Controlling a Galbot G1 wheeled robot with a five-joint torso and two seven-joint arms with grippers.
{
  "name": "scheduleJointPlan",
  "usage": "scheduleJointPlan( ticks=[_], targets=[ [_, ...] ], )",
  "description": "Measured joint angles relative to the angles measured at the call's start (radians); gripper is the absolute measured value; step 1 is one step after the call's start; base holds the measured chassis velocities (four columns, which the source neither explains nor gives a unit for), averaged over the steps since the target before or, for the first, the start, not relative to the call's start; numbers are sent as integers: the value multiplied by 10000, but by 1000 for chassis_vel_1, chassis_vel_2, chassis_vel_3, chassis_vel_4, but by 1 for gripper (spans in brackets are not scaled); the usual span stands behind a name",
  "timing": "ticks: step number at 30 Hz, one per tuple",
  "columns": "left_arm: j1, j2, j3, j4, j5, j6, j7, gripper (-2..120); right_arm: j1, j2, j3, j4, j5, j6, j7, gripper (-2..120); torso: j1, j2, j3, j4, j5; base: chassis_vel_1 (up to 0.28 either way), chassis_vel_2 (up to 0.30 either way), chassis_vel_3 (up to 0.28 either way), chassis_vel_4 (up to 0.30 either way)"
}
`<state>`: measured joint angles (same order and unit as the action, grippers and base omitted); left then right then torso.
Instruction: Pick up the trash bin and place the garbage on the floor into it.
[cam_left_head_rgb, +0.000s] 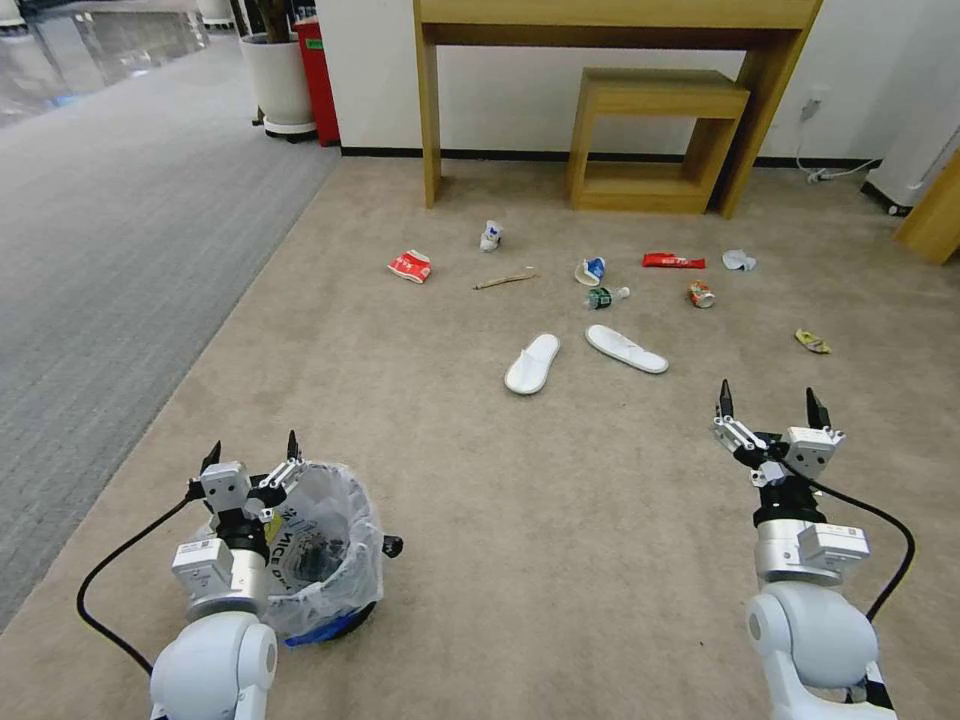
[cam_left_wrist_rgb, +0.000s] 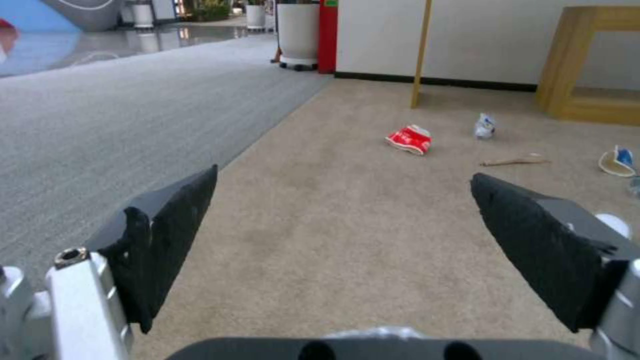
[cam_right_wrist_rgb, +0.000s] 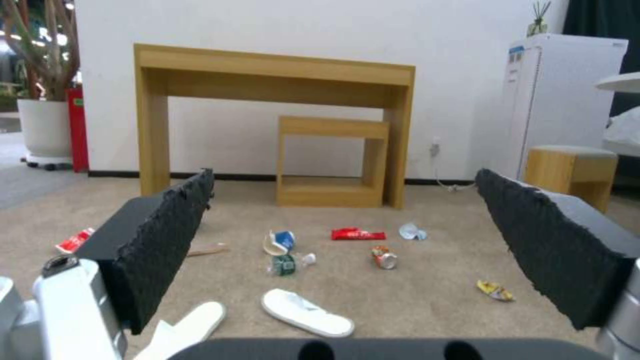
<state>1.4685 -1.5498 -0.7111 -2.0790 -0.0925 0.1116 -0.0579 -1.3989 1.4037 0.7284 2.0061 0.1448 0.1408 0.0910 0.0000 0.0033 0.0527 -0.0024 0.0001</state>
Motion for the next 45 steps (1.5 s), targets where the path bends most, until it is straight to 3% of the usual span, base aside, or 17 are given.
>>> scheduleJointPlan(
  ticks=[21,39,45],
  targets=[
    [49,90,-32,14,32,-44,-23,100,-74,-1,13,21,-20,186,-9,100,0,-1,0,1,-3,83,88,-87,-80],
    [62,407,-3,133,-120,174,-235,100,-106,-183,101,-11,390,277,150,100,0,0,0,0,-1,3,7,-3,-6],
    [41,616,111,195,-372,631,-505,100,-148,-247,109,-13,369,199,221,100,0,-1,0,0,-1,0,0,0,0]
  ],
)
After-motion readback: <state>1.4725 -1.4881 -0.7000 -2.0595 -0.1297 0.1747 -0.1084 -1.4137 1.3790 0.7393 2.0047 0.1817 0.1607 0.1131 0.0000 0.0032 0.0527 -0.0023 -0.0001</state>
